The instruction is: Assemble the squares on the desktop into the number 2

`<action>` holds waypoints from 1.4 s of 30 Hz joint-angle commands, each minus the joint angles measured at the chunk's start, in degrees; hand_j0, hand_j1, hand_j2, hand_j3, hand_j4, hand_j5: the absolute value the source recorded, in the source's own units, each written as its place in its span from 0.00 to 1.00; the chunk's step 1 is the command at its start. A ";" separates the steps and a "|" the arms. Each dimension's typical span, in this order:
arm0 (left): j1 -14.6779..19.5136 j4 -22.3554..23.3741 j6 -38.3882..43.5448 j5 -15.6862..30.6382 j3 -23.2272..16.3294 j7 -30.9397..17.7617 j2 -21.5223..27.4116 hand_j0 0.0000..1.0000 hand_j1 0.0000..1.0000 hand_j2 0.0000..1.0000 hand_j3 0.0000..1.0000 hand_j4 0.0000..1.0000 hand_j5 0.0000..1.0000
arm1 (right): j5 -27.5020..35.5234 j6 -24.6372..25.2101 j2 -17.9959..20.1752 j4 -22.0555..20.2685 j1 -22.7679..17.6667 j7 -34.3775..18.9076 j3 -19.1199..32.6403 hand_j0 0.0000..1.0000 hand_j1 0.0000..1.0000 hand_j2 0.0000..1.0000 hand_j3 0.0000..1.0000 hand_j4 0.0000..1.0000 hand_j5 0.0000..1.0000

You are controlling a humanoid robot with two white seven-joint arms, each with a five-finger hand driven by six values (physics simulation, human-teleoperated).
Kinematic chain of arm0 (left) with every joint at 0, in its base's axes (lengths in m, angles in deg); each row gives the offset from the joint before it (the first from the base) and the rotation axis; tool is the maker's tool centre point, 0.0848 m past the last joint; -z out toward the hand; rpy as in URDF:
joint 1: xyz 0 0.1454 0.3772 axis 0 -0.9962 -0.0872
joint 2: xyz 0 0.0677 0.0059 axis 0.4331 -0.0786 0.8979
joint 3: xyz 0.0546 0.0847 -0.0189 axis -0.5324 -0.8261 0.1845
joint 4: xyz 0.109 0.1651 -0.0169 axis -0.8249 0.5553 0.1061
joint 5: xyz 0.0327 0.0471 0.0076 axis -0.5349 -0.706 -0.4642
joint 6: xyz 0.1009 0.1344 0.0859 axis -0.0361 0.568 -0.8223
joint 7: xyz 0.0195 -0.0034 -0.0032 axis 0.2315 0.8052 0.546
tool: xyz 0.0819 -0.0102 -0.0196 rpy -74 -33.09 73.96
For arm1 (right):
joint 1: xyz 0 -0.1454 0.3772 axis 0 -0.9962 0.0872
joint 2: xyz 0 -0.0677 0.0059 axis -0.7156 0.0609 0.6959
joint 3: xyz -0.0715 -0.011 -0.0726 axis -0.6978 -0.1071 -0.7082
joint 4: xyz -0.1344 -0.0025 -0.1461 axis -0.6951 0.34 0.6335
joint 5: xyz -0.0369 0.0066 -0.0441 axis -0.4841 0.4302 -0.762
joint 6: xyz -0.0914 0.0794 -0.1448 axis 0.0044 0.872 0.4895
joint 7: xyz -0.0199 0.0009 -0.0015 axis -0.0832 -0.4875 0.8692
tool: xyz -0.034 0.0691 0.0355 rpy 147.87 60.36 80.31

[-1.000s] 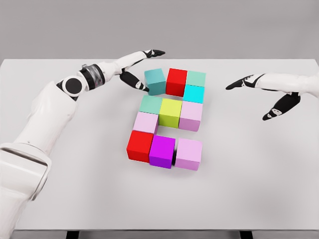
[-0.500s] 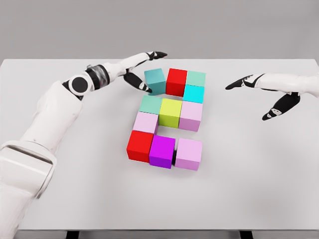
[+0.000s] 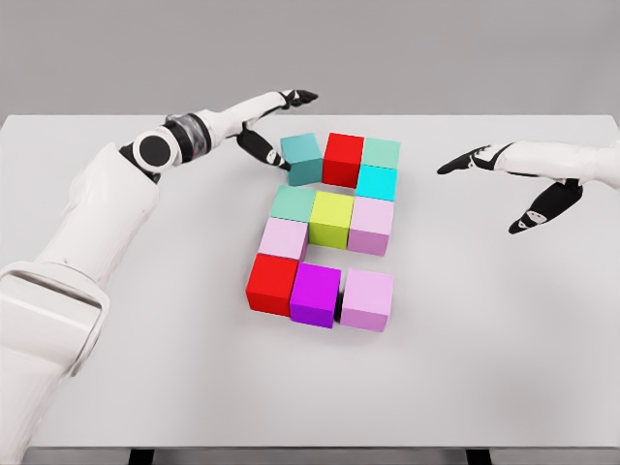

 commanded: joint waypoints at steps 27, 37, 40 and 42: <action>2.46 3.94 2.46 -1.22 -0.40 0.64 -2.06 1.00 1.00 1.00 1.00 1.00 1.00 | 0.41 0.15 0.05 -0.04 0.09 0.02 0.06 1.00 1.00 1.00 1.00 1.00 1.00; 3.43 4.03 3.51 -2.28 -0.66 0.63 -1.88 1.00 1.00 1.00 1.00 1.00 1.00 | 0.41 0.15 -0.04 -0.04 0.26 0.02 0.14 1.00 1.00 1.00 1.00 1.00 1.00; 3.52 4.03 4.57 -2.36 -0.75 0.64 -1.88 1.00 1.00 1.00 1.00 1.00 1.00 | 0.41 0.15 -0.04 -0.04 0.35 0.02 0.14 1.00 1.00 1.00 1.00 1.00 1.00; 3.52 4.03 4.74 -2.36 -1.01 0.64 -1.88 1.00 1.00 1.00 1.00 1.00 1.00 | 0.41 0.15 -0.04 -0.04 0.35 0.02 0.14 1.00 1.00 1.00 1.00 1.00 1.00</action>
